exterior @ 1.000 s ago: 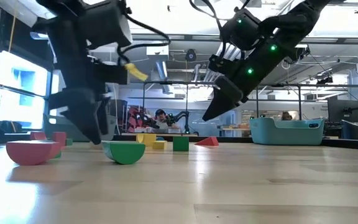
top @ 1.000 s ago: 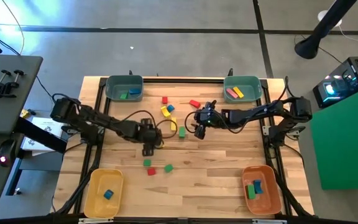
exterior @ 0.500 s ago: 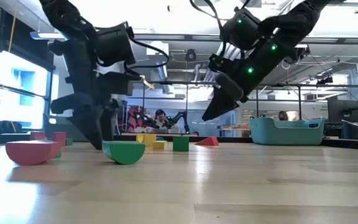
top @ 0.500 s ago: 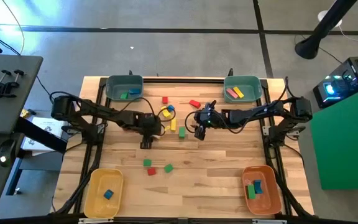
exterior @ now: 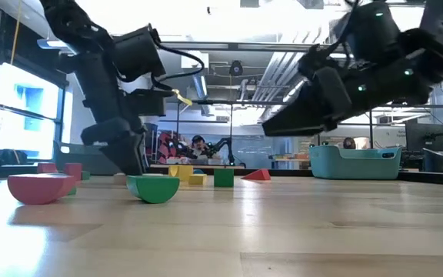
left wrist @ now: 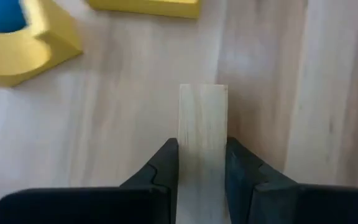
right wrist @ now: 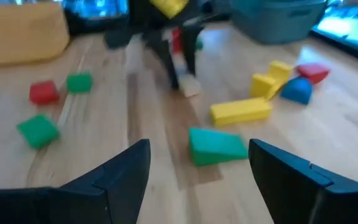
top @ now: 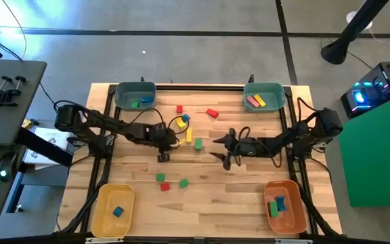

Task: Sort blocks by size
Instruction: Put the brown rectangular block into the green bin

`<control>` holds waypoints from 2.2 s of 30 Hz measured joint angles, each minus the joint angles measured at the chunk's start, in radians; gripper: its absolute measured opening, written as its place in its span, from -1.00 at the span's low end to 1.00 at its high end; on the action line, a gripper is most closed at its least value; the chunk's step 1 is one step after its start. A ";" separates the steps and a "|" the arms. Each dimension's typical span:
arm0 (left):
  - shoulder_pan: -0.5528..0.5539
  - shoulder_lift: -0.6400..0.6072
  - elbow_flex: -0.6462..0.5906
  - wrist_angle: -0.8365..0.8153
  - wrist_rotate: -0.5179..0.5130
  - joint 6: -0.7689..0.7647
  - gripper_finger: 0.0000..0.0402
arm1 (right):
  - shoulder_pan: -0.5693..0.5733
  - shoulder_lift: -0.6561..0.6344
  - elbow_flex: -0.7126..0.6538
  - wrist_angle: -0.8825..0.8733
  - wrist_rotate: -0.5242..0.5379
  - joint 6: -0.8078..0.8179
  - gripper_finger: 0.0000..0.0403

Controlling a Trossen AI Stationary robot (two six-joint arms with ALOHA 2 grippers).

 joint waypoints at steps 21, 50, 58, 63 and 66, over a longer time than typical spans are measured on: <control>-0.185 -0.085 0.001 0.741 -0.056 0.071 -0.70 | 0.030 -0.158 0.101 0.017 -0.177 -0.186 0.32; -0.215 -0.088 0.004 0.841 -0.078 0.099 -0.34 | 0.020 -0.208 0.288 -0.296 0.006 -0.191 -0.52; -0.182 -0.086 0.003 0.755 -0.094 0.057 -0.15 | -0.152 -0.465 0.476 -1.230 0.462 0.113 -0.52; -0.178 -0.087 0.003 0.755 -0.092 0.066 -0.15 | -0.455 -0.437 0.650 -1.642 0.324 0.133 -0.52; -0.181 -0.087 0.003 0.752 -0.087 0.067 -0.14 | -0.664 -0.403 0.659 -1.643 0.126 0.015 -0.52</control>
